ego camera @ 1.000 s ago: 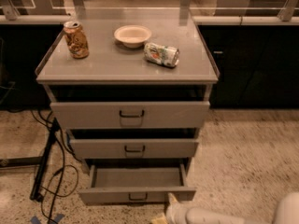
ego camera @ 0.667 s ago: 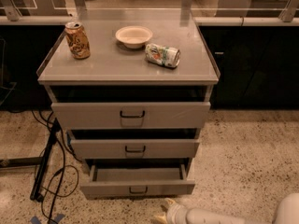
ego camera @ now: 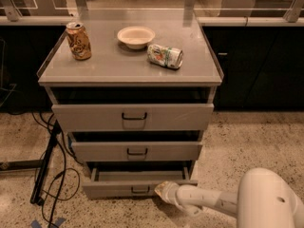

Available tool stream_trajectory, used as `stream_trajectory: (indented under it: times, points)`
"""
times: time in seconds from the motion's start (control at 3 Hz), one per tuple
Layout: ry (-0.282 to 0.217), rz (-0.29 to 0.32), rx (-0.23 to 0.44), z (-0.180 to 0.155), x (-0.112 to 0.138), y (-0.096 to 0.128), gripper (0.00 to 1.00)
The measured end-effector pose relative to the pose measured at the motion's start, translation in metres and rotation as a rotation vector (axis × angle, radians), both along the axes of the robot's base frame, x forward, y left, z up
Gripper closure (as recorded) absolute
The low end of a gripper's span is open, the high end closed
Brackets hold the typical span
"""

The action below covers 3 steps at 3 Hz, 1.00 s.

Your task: Close bottom drawer

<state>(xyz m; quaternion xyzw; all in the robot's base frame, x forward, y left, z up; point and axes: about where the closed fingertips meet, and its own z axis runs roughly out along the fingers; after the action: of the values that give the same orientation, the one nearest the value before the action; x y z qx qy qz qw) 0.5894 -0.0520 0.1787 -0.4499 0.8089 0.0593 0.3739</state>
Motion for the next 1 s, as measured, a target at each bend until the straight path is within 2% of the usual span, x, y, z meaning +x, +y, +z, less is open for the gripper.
stream_trajectory:
  times: [0.33, 0.67, 1.0]
  points:
    - [-0.014, 0.001, -0.005, 0.0025, 0.0107, 0.0025, 0.85]
    - [-0.014, 0.001, -0.005, 0.0025, 0.0107, 0.0027, 0.62]
    - [-0.013, 0.003, -0.005, 0.0027, 0.0120, 0.0041, 0.31]
